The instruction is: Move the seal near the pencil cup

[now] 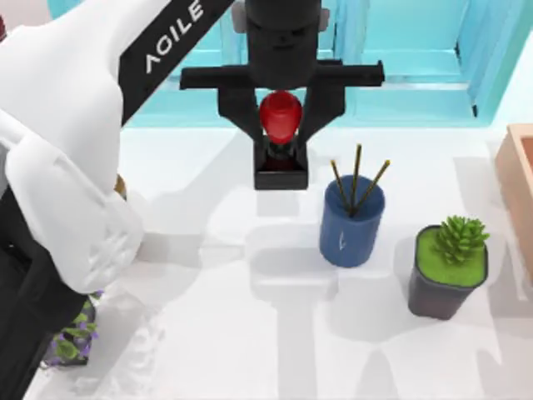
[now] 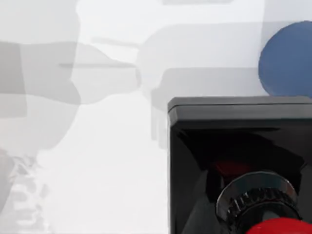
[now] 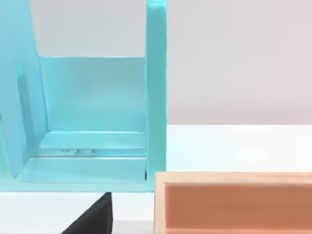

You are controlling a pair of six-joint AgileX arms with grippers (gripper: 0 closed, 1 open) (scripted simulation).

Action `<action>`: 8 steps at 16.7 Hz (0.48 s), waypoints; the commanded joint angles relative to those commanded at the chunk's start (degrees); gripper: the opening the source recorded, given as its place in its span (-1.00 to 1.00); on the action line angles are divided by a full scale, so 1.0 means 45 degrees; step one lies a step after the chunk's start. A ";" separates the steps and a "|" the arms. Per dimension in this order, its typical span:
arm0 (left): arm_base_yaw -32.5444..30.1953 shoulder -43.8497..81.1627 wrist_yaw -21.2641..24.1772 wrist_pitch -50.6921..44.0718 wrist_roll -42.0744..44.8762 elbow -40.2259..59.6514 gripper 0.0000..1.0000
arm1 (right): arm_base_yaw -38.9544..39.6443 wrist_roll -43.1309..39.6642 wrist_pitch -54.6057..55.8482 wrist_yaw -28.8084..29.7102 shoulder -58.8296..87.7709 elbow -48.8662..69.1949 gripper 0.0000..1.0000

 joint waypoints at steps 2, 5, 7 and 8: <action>0.0001 -0.0218 -0.0008 0.0273 -0.0006 -0.0484 -1.00 | 0.0000 0.0000 0.0000 0.0000 0.0000 0.0000 1.00; -0.0045 -0.0733 -0.0003 0.0925 0.0013 -0.1817 -1.00 | 0.0000 0.0000 0.0000 0.0000 0.0000 0.0000 1.00; -0.0059 -0.1032 -0.0006 0.1333 -0.0020 -0.2636 -1.00 | 0.0000 0.0000 0.0000 0.0000 0.0000 0.0000 1.00; -0.0065 -0.1136 -0.0015 0.1473 -0.0028 -0.2870 -1.00 | 0.0000 0.0000 0.0000 0.0000 0.0000 0.0000 1.00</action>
